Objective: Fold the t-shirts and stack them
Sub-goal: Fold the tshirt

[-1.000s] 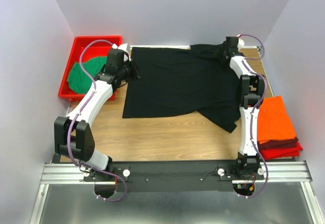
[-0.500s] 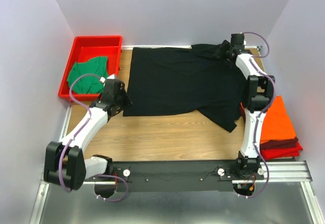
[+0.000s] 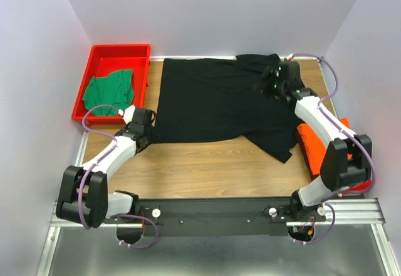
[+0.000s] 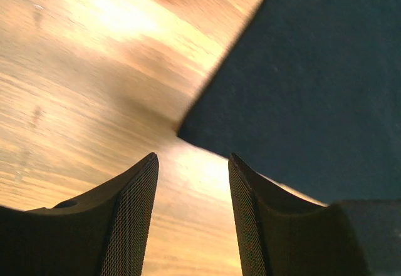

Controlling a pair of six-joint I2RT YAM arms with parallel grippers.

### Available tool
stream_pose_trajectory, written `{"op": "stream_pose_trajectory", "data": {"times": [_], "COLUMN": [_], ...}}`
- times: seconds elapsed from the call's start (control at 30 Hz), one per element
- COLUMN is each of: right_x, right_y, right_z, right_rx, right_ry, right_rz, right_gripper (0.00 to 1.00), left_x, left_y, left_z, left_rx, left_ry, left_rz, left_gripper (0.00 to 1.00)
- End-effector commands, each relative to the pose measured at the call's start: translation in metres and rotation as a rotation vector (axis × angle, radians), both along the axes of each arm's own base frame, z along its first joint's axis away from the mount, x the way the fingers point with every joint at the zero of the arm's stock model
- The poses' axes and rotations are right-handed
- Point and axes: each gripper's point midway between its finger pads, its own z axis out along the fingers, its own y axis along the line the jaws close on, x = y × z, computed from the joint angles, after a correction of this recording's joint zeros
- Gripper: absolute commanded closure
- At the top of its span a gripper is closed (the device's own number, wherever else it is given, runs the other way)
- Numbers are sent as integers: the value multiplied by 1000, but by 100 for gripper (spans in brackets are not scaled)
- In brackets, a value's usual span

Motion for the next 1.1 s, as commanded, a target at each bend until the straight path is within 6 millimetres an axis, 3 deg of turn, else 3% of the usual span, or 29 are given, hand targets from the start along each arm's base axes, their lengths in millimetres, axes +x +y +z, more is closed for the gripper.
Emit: {"op": "stream_pose_trajectory", "data": {"times": [0.0, 0.17, 0.47, 0.57, 0.6, 0.67, 0.73, 0.83, 0.9, 1.07], "right_x": [-31, -59, -83, -94, -98, -111, -121, -135, -147, -181], "right_y": [-7, -14, -19, -18, -18, -22, -25, -22, -13, 2], "right_z": [-23, -13, 21, 26, 26, 19, 7, -14, -34, -82], "right_rx": [-12, -21, -5, 7, 14, 14, 3, 5, 41, 73], "right_ry": [39, 0, -86, -87, -82, -51, -4, 78, 143, 300], "right_rz": [-31, -31, -22, -13, -12, -27, -29, -10, 34, 91], "right_gripper": [18, 19, 19, 19, 19, 19, 19, 19, 20, 24], "left_x": [16, 20, 23, 25, 26, 30, 33, 42, 52, 66], "left_y": [15, 7, -15, -22, -23, -28, -29, -31, -27, 4], "left_z": [7, -13, -38, -40, -40, -34, -27, -4, 22, 66], "left_rx": [76, 65, 34, 9, 2, -17, -20, -22, -7, 13], "left_ry": [-47, 4, 57, 52, 50, 27, 8, -39, -98, -174], "left_rz": [77, 36, -45, -56, -57, -69, -85, -99, -97, -53], "left_gripper": [42, 41, 43, 56, 68, 80, 100, 100, 100, 100]}}
